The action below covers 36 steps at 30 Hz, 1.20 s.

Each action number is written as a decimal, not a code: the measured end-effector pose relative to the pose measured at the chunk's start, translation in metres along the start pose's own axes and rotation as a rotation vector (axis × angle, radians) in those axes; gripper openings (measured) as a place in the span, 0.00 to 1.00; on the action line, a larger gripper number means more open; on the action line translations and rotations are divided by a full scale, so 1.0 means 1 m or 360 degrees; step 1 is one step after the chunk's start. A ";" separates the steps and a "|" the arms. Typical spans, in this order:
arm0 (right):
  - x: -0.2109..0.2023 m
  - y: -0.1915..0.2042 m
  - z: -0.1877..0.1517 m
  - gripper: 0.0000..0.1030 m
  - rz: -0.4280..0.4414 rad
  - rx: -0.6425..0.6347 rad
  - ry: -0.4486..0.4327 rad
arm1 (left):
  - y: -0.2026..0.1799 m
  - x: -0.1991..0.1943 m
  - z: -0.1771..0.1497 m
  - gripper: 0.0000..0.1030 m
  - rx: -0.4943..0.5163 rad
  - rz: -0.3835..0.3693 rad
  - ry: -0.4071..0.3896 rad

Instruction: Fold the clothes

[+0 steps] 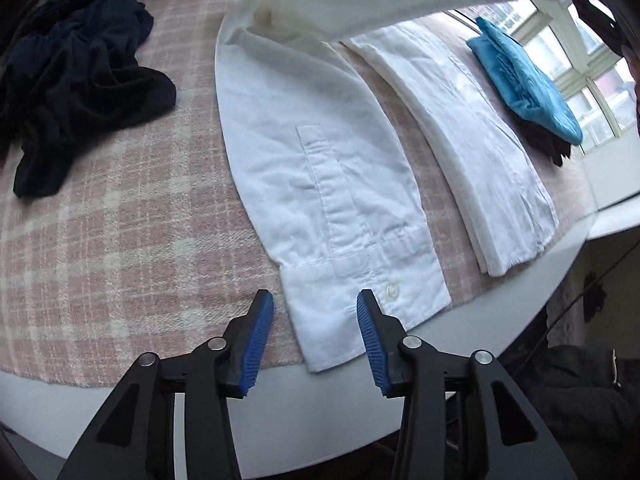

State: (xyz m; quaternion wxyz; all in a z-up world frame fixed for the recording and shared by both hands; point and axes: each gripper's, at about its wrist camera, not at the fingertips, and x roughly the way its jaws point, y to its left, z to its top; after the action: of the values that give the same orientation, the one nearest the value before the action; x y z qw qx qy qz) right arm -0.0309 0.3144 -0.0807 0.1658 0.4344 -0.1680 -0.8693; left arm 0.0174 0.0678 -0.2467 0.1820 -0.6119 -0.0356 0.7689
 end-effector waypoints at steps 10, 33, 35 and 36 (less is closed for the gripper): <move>-0.007 0.012 0.011 0.04 0.0140 -0.0094 -0.0034 | 0.029 -0.063 0.020 0.02 -0.0031 0.0049 -0.0111; 0.207 0.271 -0.024 0.04 0.0394 -0.0304 0.0438 | 0.246 -0.143 0.069 0.24 0.0214 0.0093 -0.0129; 0.210 0.267 -0.028 0.04 0.0372 -0.0286 0.0470 | 0.241 -0.134 0.060 0.30 0.0285 0.0068 -0.0110; 0.207 0.264 -0.028 0.04 0.0357 -0.0275 0.0469 | 0.238 -0.128 0.057 0.31 0.0325 0.0070 -0.0092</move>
State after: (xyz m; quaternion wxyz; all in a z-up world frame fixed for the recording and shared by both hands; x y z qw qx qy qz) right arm -0.0880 -0.0141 -0.1265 0.3210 0.5195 -0.1140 -0.7836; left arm -0.0694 -0.1857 -0.1803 0.2254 -0.5684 0.0513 0.7896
